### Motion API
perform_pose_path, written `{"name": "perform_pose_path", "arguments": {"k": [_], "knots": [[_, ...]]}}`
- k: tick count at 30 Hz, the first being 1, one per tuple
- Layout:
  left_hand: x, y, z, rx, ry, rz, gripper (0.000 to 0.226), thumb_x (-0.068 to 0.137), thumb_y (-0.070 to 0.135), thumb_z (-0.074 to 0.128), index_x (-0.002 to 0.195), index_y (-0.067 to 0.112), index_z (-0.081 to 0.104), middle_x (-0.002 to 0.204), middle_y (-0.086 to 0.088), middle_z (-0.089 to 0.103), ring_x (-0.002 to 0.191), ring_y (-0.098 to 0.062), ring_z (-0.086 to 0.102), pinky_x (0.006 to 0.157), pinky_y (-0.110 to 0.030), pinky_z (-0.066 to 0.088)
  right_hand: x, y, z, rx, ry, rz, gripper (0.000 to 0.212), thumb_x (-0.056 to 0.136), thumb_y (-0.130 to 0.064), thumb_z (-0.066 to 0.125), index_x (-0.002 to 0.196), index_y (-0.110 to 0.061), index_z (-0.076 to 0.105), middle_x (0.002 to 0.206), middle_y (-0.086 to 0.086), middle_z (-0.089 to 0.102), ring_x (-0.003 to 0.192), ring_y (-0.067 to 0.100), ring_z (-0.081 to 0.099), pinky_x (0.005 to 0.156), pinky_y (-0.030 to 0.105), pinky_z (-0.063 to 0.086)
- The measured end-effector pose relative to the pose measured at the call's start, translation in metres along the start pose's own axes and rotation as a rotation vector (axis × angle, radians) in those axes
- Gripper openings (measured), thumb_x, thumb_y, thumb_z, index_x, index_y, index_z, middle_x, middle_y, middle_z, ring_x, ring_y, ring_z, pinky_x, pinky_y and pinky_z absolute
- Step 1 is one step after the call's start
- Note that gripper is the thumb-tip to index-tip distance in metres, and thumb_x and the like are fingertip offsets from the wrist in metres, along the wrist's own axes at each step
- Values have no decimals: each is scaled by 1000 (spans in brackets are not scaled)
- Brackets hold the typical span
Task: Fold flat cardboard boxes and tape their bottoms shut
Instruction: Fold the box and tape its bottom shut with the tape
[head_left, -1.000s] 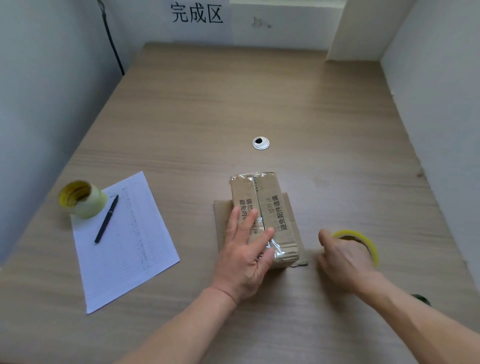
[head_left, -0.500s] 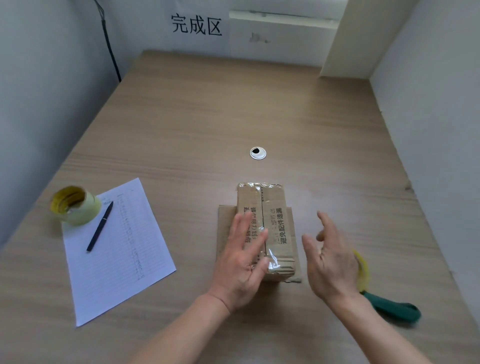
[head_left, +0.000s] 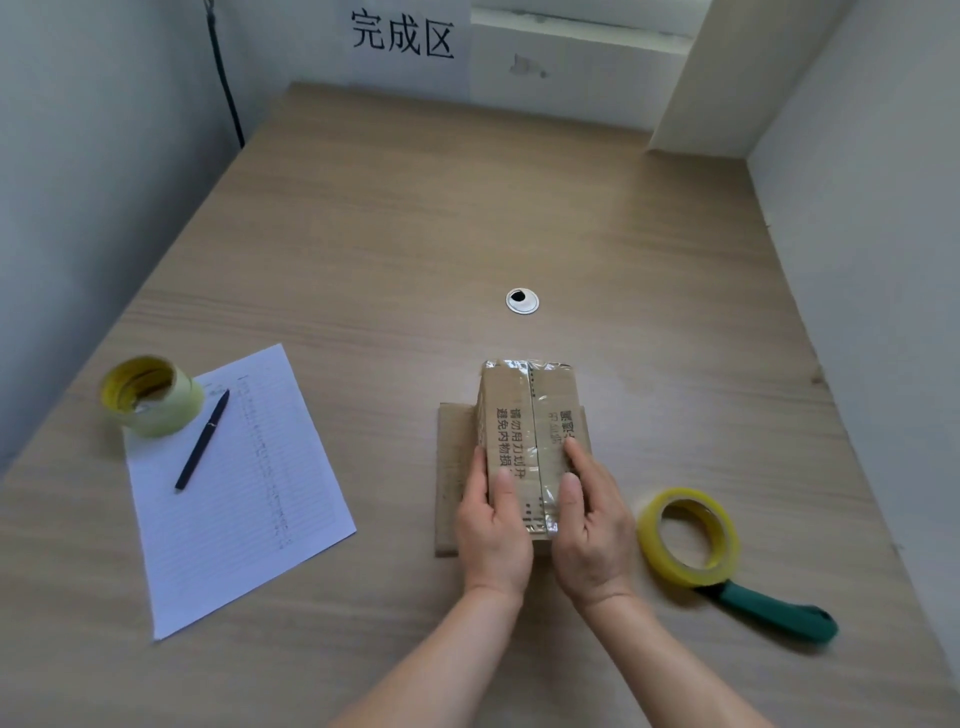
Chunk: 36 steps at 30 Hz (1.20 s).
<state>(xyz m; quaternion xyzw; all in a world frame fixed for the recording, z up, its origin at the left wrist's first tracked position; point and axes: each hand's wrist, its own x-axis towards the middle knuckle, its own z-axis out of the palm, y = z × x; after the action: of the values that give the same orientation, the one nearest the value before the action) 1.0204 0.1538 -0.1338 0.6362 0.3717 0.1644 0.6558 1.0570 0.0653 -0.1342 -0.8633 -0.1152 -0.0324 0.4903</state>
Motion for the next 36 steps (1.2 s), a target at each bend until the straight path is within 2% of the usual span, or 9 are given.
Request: {"name": "perform_pose_path", "arguments": {"k": [5, 9, 13, 19, 23, 27, 31, 33, 36], "knots": [[10, 14, -26, 339, -235, 217, 68, 97, 39, 53, 153, 17, 23, 149, 4, 44, 136, -12, 41, 103, -14, 30, -3, 3, -5, -23, -59, -3, 47, 91, -23, 46, 134, -10, 57, 132, -7, 55, 123, 16, 55, 107, 27, 38], [88, 55, -6, 593, -265, 350, 77, 97, 46, 50, 156, 19, 9, 165, -5, 0, 150, -16, 6, 115, -28, 16, 1, -2, -1, -59, -90, 62, 44, 93, -14, 50, 136, -13, 55, 130, -9, 55, 122, 14, 54, 106, 21, 36], [112, 54, 20, 857, -408, 330, 62, 101, 39, 42, 153, 17, 17, 163, -8, -8, 142, -29, 29, 105, -38, 35, 7, -7, -18, -10, -237, 148, 44, 89, -18, 57, 127, -37, 49, 125, -10, 60, 114, 14, 57, 98, 37, 46], [113, 42, 23, 791, -310, 335, 49, 102, 37, 39, 149, 26, 32, 164, -7, 5, 135, -26, 40, 100, -35, 38, 120, -16, -7, -234, -350, 83, 46, 101, -43, 35, 146, -36, 36, 155, -2, 35, 145, 12, 25, 111, 30, 26], [123, 50, 26, 667, -193, 233, 23, 99, 36, 46, 109, 27, 65, 120, -5, 65, 114, -26, 56, 85, -32, 43, 147, -11, 29, -241, -402, 194, 34, 99, -43, 43, 92, -18, 65, 96, 2, 69, 98, 26, 60, 79, 35, 45], [138, 60, 37, 814, -72, 220, 40, 95, 44, 45, 67, 16, 48, 85, -10, 67, 84, -34, 58, 62, -34, 31, 150, -2, 35, -194, -314, 201, 40, 96, -46, 49, 76, -14, 61, 70, -1, 63, 76, 23, 57, 67, 35, 43], [137, 55, 31, 712, -162, 148, 22, 94, 43, 55, 103, 25, 64, 115, -3, 68, 110, -27, 60, 79, -32, 42, 146, 6, 33, -74, -323, 229, 29, 99, -42, 46, 98, -22, 68, 94, -10, 69, 94, 16, 60, 79, 30, 44], [127, 53, 14, 375, -264, -56, 67, 88, 37, 69, 146, 23, 38, 141, 3, 50, 131, -16, 48, 108, -35, 39, 143, 8, 33, 55, -311, 291, 36, 100, -41, 45, 131, -26, 57, 117, -16, 57, 112, 7, 52, 95, 24, 37], [94, 36, 0, 27, -360, -195, 51, 93, 24, 65, 140, 19, 45, 130, -4, 63, 116, -22, 63, 101, -46, 49, 143, 10, 35, 150, -227, 350, 31, 102, -38, 43, 117, -20, 63, 103, -19, 61, 106, 11, 58, 88, 25, 41]]}}
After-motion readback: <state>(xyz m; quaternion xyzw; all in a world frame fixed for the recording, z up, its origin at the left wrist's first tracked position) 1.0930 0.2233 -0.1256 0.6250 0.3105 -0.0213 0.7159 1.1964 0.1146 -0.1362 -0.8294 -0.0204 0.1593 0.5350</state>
